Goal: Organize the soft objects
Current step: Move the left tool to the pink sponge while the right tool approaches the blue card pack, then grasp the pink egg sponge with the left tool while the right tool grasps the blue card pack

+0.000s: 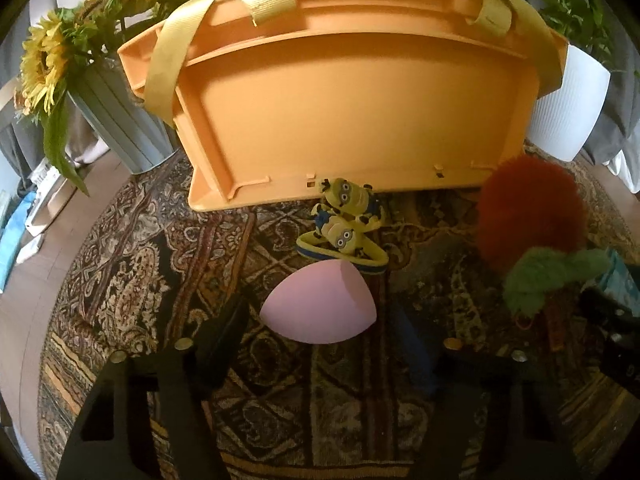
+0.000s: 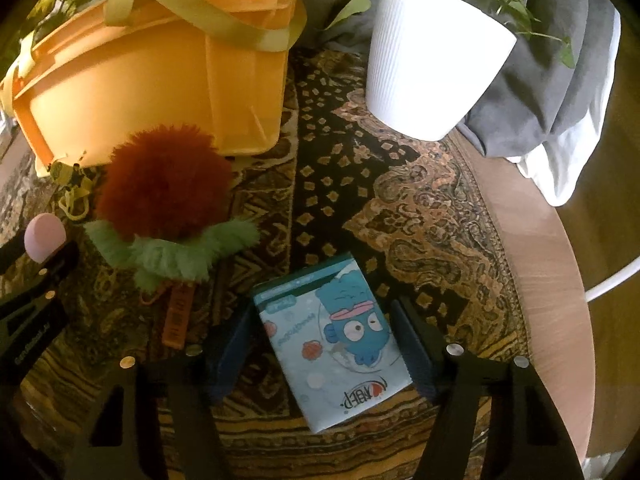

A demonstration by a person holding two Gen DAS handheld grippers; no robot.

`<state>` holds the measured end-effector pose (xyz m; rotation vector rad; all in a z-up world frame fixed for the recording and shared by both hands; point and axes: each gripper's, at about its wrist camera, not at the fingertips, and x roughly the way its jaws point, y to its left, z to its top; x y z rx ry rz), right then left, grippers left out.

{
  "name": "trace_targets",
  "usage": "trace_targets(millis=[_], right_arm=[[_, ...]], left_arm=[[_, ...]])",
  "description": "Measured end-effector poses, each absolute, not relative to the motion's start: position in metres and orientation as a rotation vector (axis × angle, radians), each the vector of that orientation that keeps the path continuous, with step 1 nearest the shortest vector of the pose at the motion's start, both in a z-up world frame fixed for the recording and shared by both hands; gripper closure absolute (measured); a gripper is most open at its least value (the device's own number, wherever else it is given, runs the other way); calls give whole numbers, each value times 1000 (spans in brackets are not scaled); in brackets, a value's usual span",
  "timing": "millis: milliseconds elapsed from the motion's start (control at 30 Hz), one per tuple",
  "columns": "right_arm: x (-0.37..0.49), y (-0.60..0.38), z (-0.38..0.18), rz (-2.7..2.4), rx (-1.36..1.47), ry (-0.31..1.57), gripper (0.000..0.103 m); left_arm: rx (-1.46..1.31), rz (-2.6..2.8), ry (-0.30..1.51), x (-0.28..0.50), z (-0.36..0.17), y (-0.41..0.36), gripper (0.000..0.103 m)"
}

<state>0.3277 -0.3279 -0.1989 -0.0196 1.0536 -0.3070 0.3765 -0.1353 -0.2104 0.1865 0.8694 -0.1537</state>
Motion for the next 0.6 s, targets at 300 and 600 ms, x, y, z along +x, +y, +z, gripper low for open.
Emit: trace_targets(millis=[300,600], right_arm=[[320,-318,-188,-303,-8,1007,36],[308,-313,-174,-287,31,959,37]], left_arm=[[189,-217,839,375,-207,-134,51],[206,-271,772,351,-184,-126,51]])
